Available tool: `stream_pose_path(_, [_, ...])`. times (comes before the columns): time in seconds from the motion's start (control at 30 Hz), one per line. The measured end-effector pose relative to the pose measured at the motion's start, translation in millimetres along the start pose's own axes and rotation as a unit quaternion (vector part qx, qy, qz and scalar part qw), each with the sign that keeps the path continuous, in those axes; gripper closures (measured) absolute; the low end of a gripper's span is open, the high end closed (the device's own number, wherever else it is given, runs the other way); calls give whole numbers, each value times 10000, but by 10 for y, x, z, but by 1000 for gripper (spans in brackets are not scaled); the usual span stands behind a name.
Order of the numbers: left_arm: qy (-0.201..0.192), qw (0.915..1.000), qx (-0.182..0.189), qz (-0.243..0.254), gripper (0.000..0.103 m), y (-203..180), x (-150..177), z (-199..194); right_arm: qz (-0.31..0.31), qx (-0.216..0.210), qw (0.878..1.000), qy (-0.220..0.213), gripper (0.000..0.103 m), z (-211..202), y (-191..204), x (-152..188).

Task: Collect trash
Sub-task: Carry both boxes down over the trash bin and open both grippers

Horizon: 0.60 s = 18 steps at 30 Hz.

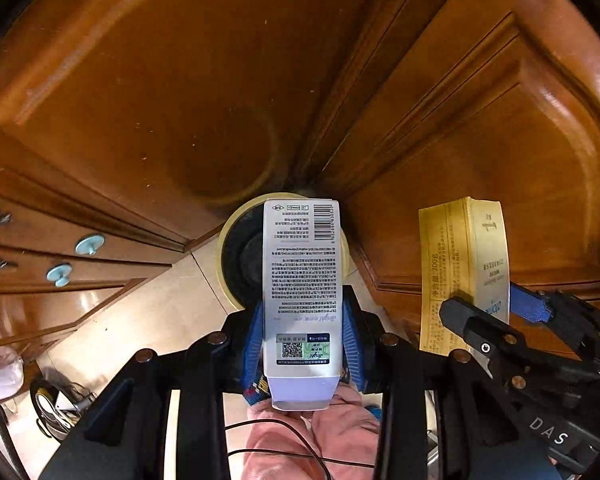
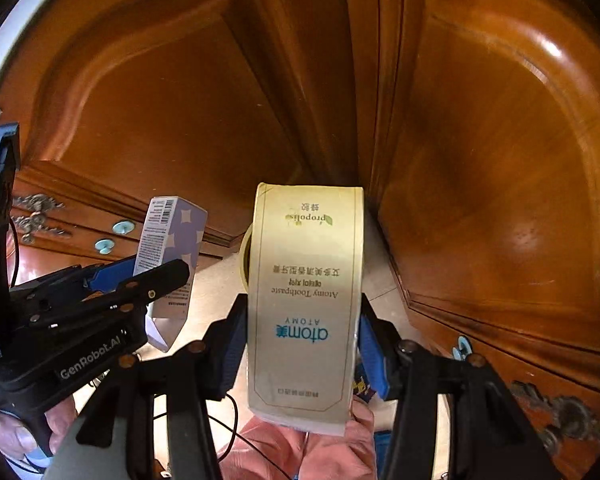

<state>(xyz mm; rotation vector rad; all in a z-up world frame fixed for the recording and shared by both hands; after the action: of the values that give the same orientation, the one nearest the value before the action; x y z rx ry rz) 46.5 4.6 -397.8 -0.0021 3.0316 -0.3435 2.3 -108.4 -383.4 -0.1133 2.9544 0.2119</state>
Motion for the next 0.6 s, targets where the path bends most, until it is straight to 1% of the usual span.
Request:
stream_pose_path(0.2, [-108, 9996, -224, 156, 68, 8, -75, 63, 97, 45, 9999, 53, 52, 163, -12, -77])
stream_pose_path(0.23, [-115, 9995, -249, 158, 66, 11, -81, 66, 99, 53, 9999, 59, 52, 184, -14, -94])
stream_pose_path(0.37, [-135, 9994, -282, 117, 43, 122, -109, 109, 83, 73, 9999, 108, 52, 258, -16, -162])
stream_pose_path(0.4, [-139, 9994, -280, 114, 41, 130, -112, 106, 73, 75, 9999, 119, 52, 261, 0, -142])
stream_pose_path(0.47, [-128, 9995, -286, 103, 32, 185, -120, 130, 48, 76, 9999, 142, 52, 291, 14, -139])
stream_pose_path(0.53, [-148, 9993, -321, 79, 28, 232, -133, 119, 22, 65, 9998, 177, 51, 314, 9, -136])
stream_pose_path(0.6, [-170, 9992, -363, 70, 25, 319, -123, 74, 3, 61, 9998, 210, 51, 359, 10, -146])
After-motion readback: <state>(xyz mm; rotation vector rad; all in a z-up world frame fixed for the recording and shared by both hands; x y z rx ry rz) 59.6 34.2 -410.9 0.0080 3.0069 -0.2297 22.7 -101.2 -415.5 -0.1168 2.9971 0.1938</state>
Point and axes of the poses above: each gripper's, at about its wrist camera, not at the fingertips, and z roughly the way its jaws point, y to its left, x to its underside, the point moved 4 cm from there along z, roughly the way its jaws point, and after that the axes turned 11 degrees about -z, right-handed, at the moved point
